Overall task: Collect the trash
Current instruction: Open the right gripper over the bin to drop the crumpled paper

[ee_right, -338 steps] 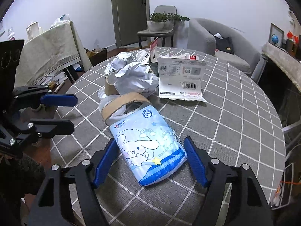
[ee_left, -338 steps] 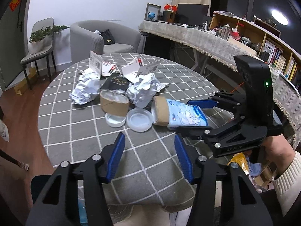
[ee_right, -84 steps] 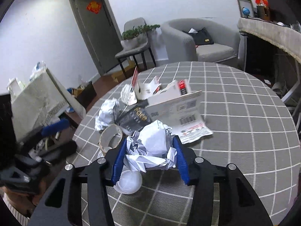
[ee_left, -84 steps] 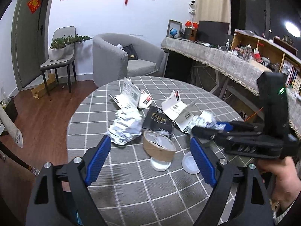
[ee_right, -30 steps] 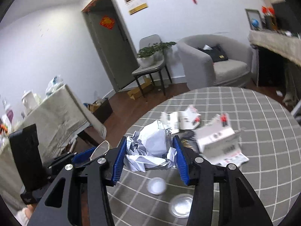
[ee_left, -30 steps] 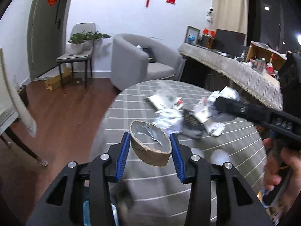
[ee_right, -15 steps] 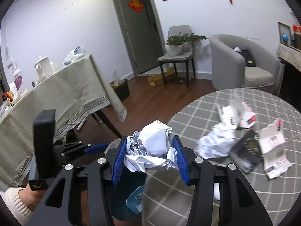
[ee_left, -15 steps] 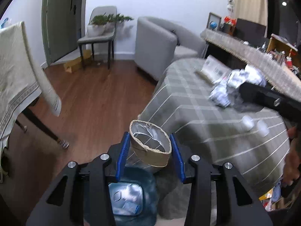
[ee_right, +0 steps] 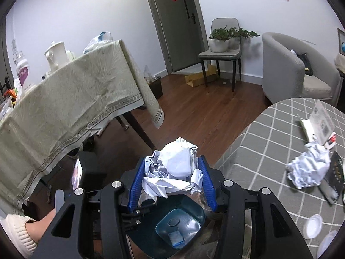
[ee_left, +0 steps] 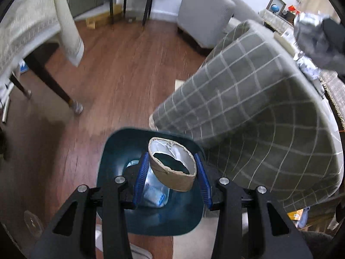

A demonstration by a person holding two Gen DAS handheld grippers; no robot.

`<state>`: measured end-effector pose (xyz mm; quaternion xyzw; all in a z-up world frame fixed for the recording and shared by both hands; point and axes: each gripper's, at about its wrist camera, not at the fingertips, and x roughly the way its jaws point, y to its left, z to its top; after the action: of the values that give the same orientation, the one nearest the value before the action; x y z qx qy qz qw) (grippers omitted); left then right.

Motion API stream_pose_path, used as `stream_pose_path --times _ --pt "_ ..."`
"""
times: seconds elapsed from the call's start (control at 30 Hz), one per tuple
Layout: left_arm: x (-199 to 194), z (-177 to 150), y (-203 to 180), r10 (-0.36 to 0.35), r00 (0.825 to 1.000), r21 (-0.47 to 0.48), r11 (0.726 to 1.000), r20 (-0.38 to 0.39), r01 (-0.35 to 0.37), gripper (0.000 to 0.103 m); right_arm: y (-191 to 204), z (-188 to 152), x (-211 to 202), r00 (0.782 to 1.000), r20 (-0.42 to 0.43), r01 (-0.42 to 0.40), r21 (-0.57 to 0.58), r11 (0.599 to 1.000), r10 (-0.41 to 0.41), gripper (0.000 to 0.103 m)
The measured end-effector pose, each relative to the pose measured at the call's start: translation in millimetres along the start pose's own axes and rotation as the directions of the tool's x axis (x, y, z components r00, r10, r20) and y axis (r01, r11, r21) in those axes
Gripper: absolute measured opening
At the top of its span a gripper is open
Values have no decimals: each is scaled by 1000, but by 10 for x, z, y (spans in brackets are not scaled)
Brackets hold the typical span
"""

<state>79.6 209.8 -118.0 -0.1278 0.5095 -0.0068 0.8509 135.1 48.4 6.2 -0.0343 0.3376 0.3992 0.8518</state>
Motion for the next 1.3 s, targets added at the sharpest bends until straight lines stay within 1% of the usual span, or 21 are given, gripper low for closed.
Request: stream_pose_path --times 0.17,0.23,0.27,0.33,0.4,0.5,0.6,0.73,0.9,1.07,1.13,1.2,1.3 --pt "132 -139 -22 -25 996 23 999 -89 27 46 50 -8 116 1000 -23 7 -7 1000 -8 50" --pt "194 -206 -27 -32 991 30 999 -131 36 50 73 -7 161 999 -31 9 -8 1000 -9 50" --pt "223 -238 -24 -25 989 35 999 -144 30 51 84 -8 182 999 -36 8 -10 1000 -9 50" --pt "263 -285 -8 9 987 51 999 -158 -1 54 102 -12 222 999 -43 7 -13 1000 -8 50" --pt "281 -333 35 11 985 50 999 -172 -2 61 130 -17 285 998 -58 6 -13 1000 -6 50" --pt "255 -356 114 25 986 51 999 -165 -16 64 158 -33 393 997 -82 6 -4 1000 -7 49" --pt "103 -309 194 12 994 43 999 -111 -8 69 184 -54 501 994 -105 10 -2 1000 -10 50" --pt "-105 -240 291 4 999 29 1000 -31 -4 70 223 -86 676 990 -139 19 2 1000 -19 49" --pt "-389 -164 323 20 997 48 999 80 -24 75 253 -174 923 979 -197 46 -6 999 -46 49" --pt "-633 -130 406 49 984 46 997 172 -58 75 226 -243 1112 969 -237 77 7 997 -73 49" --pt "-729 -126 454 70 976 47 996 206 -82 75 223 -278 1193 963 -256 83 12 996 -77 49" --pt "-807 -111 490 76 969 39 995 236 -88 75 234 -323 1269 957 -278 85 12 996 -78 49" --pt "-985 -64 524 77 952 31 995 295 -90 73 266 -433 1407 946 -317 80 11 997 -72 49"
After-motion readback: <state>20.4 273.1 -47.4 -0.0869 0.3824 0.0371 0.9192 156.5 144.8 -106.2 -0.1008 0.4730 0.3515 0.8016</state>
